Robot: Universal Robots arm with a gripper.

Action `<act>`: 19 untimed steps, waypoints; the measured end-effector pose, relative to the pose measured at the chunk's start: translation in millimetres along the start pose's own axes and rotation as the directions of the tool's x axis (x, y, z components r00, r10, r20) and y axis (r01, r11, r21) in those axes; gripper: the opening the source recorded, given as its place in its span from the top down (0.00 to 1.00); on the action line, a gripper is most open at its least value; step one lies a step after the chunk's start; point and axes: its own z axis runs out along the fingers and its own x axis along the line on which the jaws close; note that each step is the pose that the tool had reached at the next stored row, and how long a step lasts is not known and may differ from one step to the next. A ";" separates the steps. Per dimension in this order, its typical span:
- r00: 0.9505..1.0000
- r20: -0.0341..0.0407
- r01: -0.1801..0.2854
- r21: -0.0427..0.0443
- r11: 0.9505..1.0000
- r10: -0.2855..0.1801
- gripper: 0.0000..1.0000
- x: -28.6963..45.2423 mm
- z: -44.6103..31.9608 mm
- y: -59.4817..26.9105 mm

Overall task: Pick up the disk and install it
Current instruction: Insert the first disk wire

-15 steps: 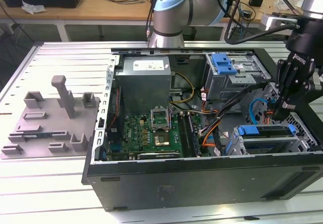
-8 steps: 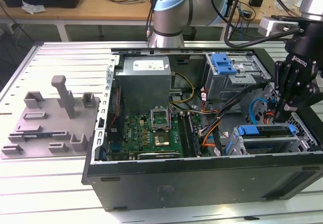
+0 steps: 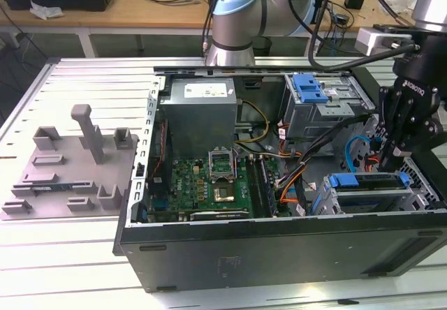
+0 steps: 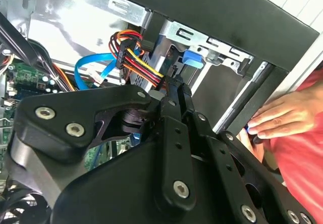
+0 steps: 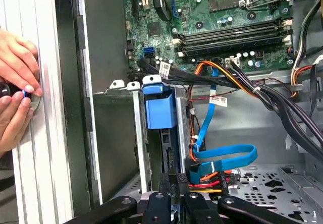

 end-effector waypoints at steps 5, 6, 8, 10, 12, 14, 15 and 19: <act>1.000 0.021 0.006 0.016 1.000 -0.006 0.83 2.8 0.7 1.9; 1.000 0.025 0.006 0.018 1.000 -0.007 0.83 3.2 0.8 2.2; 0.999 0.035 0.007 0.024 1.000 -0.007 0.83 4.0 1.1 3.7; 0.999 0.043 0.006 0.029 1.000 -0.007 0.83 5.2 1.4 6.0; 0.999 0.053 0.005 0.034 0.999 -0.007 0.83 7.3 2.0 8.9; 0.998 0.059 0.006 0.039 0.999 -0.009 0.83 9.1 2.4 10.0; 0.998 0.062 0.008 0.041 0.999 -0.010 0.83 9.5 2.5 10.2; 0.997 0.072 0.013 0.048 0.999 -0.016 0.83 11.7 3.1 9.9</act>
